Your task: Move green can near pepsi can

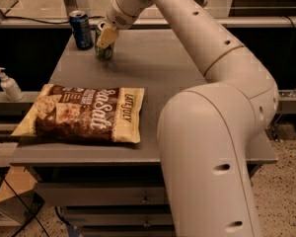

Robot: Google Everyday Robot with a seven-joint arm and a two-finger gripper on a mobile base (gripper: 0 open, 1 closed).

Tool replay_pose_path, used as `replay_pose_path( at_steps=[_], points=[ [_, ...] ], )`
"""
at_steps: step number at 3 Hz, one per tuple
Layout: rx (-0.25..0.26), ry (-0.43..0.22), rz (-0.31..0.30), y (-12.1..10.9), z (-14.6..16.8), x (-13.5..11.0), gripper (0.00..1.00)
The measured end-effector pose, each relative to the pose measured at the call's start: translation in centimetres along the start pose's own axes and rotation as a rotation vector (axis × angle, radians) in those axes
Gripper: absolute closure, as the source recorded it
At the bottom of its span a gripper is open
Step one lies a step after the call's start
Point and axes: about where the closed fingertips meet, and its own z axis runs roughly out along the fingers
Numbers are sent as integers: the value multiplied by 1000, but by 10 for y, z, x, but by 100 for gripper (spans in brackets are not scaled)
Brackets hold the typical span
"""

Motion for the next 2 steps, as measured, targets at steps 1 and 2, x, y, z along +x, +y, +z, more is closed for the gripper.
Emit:
replay_pose_path(
  at_steps=[1,2],
  points=[
    [6,1,14,-3,-3,6,0],
    [5,1,14,-3,-3,6,0]
  ],
)
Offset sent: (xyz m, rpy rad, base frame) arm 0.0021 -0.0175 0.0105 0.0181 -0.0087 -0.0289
